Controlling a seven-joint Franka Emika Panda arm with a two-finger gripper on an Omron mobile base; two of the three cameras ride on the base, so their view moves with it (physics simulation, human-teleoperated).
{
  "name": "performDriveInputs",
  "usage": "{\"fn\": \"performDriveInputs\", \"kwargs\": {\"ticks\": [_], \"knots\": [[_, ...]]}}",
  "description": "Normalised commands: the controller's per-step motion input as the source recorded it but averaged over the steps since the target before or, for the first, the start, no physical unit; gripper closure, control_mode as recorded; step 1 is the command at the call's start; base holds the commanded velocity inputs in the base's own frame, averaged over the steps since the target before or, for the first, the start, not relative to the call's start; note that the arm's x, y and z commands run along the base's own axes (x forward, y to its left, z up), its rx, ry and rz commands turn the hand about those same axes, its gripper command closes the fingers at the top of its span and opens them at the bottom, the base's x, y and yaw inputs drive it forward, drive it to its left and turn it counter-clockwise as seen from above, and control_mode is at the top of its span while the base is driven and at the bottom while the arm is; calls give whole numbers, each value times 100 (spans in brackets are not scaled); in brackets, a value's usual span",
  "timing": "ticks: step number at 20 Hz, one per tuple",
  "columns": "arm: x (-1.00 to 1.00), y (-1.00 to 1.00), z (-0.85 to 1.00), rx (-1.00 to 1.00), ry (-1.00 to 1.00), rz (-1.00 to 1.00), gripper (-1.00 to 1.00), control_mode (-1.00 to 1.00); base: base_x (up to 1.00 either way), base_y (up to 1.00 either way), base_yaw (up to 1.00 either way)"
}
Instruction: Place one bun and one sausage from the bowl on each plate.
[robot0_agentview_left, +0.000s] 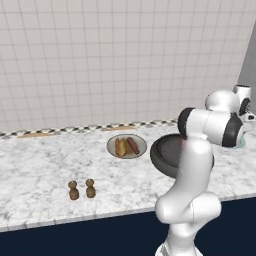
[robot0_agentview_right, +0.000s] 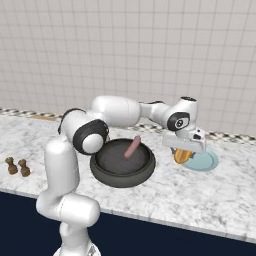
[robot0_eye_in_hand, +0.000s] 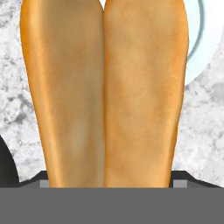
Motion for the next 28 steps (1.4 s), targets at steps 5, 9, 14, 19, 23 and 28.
{"fn": "performDriveInputs", "kwargs": {"ticks": [5,9,14,19,23,28], "knots": [[68,-6,-2,8,2,10,100,-100,0,0,0],[20,-6,-17,16,1,6,100,-100,0,0,0],[15,8,-68,0,0,7,100,-100,0,0,0],[51,0,-20,0,0,6,100,-100,0,0,0],[41,-11,-18,0,0,1,100,-100,0,0,0],[16,-30,-14,0,0,0,100,-100,0,0,0]]}}
